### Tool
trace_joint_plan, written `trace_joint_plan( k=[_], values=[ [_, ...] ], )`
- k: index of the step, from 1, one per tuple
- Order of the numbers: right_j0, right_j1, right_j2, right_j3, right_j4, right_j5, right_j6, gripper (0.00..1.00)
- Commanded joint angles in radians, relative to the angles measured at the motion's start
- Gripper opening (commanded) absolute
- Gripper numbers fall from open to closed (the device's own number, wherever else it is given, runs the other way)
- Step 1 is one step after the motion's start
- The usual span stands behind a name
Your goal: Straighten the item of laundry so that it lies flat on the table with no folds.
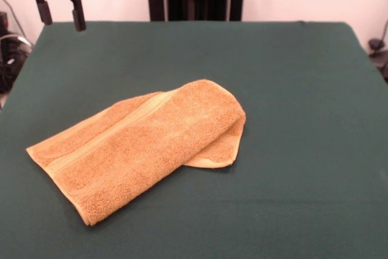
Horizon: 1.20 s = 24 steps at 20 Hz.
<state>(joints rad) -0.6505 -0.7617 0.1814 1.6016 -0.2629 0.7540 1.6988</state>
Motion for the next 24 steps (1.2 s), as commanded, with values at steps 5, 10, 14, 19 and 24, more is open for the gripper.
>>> trace_joint_plan(
  k=[5,10,14,19,24],
  values=[
    [0.024,0.026,0.097,0.109,-0.025,0.020,-0.080,1.00],
    [0.023,0.031,0.099,0.107,-0.026,0.016,-0.082,1.00],
    [0.023,0.033,0.096,0.106,-0.027,0.015,-0.079,1.00],
    [0.021,0.032,0.096,0.106,-0.027,0.019,-0.082,1.00],
    [0.013,0.080,0.107,0.092,-0.054,0.010,-0.120,1.00]
  ],
)
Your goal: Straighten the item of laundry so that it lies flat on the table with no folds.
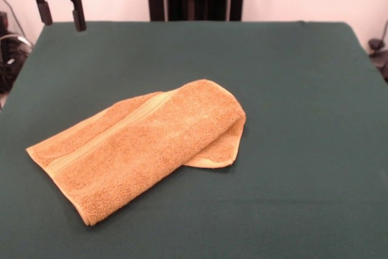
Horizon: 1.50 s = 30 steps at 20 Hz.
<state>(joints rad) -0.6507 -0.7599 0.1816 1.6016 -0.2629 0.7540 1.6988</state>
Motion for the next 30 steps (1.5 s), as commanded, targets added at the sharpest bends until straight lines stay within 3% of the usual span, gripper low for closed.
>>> trace_joint_plan(
  k=[1,7,11,19,30],
  values=[
    [0.014,0.115,0.100,0.080,-0.079,-0.004,-0.129,1.00],
    [0.007,0.373,0.053,-0.033,-0.174,-0.116,-0.082,1.00],
    [-0.001,0.458,0.036,-0.091,-0.206,-0.174,-0.028,1.00],
    [-0.025,0.523,0.074,-0.154,-0.280,-0.179,-0.114,1.00],
    [-0.015,0.518,0.070,-0.165,-0.282,-0.172,-0.097,1.00]
  ],
)
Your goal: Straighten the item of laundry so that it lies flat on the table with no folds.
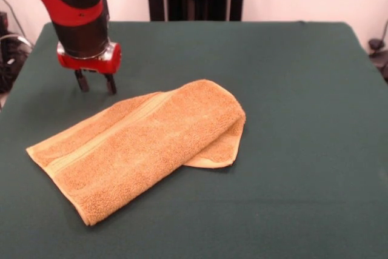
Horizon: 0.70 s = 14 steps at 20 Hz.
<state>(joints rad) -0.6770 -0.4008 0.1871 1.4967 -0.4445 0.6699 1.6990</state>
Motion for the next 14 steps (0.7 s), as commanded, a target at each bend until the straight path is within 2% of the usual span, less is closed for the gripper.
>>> trace_joint_plan(
  k=[1,4,6,8,11,14],
  values=[
    [0.011,0.158,0.065,-0.060,-0.099,-0.085,-0.099,1.00],
    [0.007,0.146,0.069,-0.051,-0.091,-0.075,-0.101,1.00],
    [0.005,0.107,0.073,-0.026,-0.079,-0.053,-0.105,1.00],
    [-0.001,0.004,0.086,0.037,-0.041,-0.009,-0.100,1.00],
    [-0.011,-0.231,0.116,0.132,0.050,0.159,-0.142,1.00],
    [-0.012,-0.322,0.132,0.131,0.090,0.241,-0.157,1.00]
  ],
)
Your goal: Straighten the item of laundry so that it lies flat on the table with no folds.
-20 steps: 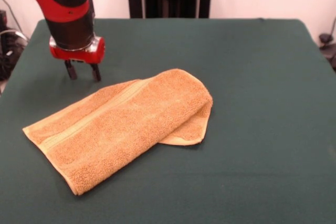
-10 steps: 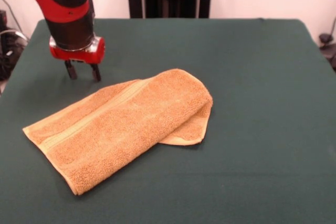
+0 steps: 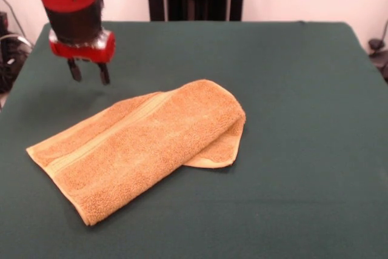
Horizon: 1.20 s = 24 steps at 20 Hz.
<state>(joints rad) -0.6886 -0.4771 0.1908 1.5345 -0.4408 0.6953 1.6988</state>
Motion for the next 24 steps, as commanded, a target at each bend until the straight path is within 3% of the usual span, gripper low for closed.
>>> trace_joint_plan(
  k=[1,24],
  values=[
    [0.002,-0.257,0.127,0.086,0.089,0.234,-0.158,1.00],
    [-0.002,-0.263,0.149,0.097,0.094,0.228,-0.137,1.00]
  ],
)
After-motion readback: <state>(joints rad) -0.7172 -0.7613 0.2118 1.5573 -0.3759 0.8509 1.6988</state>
